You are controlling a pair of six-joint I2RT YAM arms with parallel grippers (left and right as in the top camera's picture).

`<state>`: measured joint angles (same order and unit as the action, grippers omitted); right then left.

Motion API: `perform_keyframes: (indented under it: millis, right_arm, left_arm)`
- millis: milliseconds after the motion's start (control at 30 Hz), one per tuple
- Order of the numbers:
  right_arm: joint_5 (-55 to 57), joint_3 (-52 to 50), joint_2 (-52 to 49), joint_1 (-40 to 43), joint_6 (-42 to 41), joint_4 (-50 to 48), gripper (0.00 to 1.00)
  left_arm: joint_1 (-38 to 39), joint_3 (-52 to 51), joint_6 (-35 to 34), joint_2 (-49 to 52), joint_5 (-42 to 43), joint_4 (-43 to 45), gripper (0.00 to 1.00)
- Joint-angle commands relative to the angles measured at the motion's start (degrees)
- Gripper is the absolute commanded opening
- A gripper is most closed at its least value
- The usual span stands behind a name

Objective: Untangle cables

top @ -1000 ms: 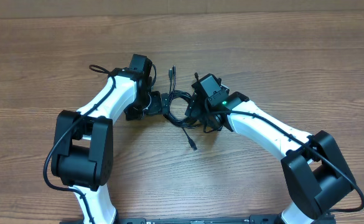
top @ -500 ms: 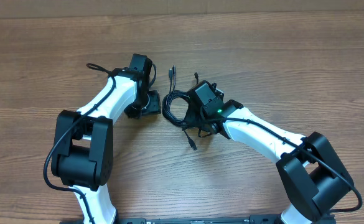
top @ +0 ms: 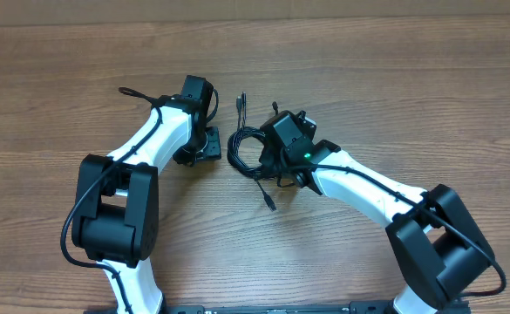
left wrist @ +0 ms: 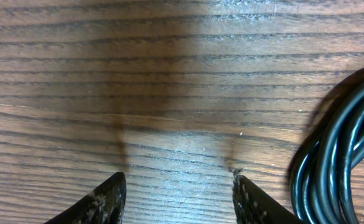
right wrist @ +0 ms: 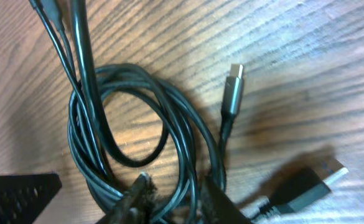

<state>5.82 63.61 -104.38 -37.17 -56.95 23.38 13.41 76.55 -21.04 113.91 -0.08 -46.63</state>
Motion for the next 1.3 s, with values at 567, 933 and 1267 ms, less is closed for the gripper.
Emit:
perform_keyframes:
  millis: [567,933,1267]
  right_arm:
    - [0.07,-0.35,-4.9,-0.7,0.37,-2.16,0.04]
    - [-5.62,-0.35,-4.94,-0.72,3.5,-4.13,0.04]
    - [-11.47,-0.35,-4.94,-3.08,8.02,-8.37,0.04]
  left_arm:
    - [-0.33,0.83,1.75,0.44,-4.9,-0.35,1.0]
    - [-6.43,0.83,-1.95,0.44,-9.88,-4.22,1.0]
    - [-13.11,0.83,-1.92,0.44,-2.86,-5.35,1.0]
